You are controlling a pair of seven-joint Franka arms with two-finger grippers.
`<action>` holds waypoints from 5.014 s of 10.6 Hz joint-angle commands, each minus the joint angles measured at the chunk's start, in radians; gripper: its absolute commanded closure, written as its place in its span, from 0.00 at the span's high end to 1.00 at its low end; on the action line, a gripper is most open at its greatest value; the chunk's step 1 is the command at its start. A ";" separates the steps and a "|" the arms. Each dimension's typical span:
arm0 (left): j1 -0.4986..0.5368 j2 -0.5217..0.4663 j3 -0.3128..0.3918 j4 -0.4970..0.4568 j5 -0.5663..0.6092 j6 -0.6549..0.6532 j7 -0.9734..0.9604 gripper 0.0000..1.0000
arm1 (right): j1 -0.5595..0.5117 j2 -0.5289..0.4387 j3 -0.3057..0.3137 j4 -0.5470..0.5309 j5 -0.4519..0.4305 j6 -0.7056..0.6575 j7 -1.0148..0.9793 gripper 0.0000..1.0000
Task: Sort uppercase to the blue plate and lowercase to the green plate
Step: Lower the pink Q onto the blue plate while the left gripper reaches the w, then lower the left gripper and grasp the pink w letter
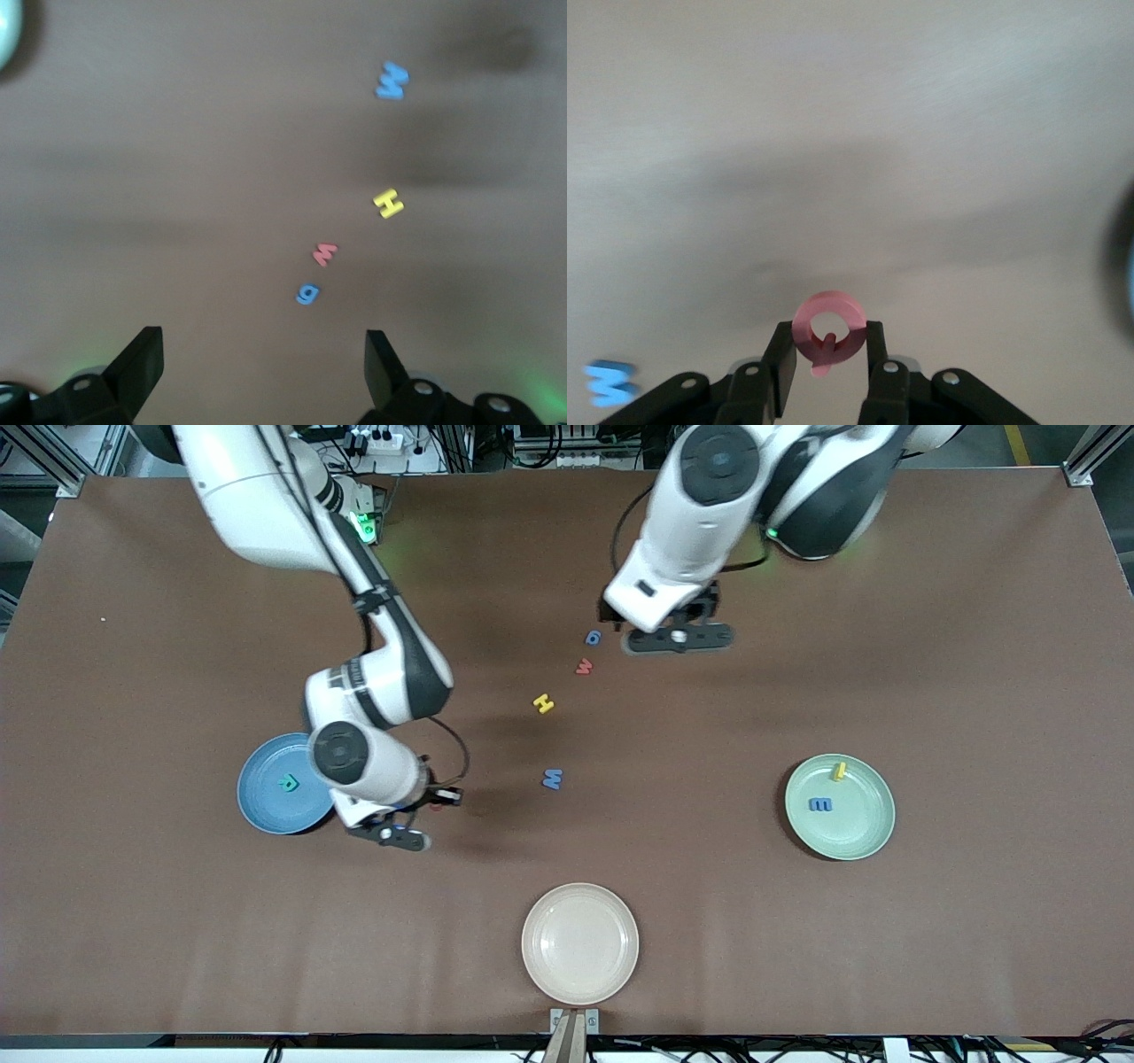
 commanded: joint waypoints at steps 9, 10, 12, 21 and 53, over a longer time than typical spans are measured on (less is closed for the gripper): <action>0.006 0.159 -0.174 -0.287 0.252 0.511 0.129 1.00 | -0.309 -0.139 0.031 -0.201 -0.114 -0.022 -0.532 0.00; 0.003 0.179 -0.174 -0.289 0.252 0.535 0.136 1.00 | -0.310 -0.141 0.029 -0.218 -0.114 -0.022 -0.532 0.00; -0.015 0.243 -0.174 -0.292 0.278 0.595 0.150 1.00 | -0.312 -0.151 0.029 -0.266 -0.114 -0.023 -0.530 0.36; -0.029 0.327 -0.174 -0.302 0.395 0.707 0.186 0.79 | -0.301 -0.133 0.029 -0.251 -0.115 -0.025 -0.521 1.00; 0.268 0.094 -0.164 -0.361 0.373 0.533 0.209 0.00 | -0.235 -0.076 0.033 -0.251 -0.085 0.001 -0.377 1.00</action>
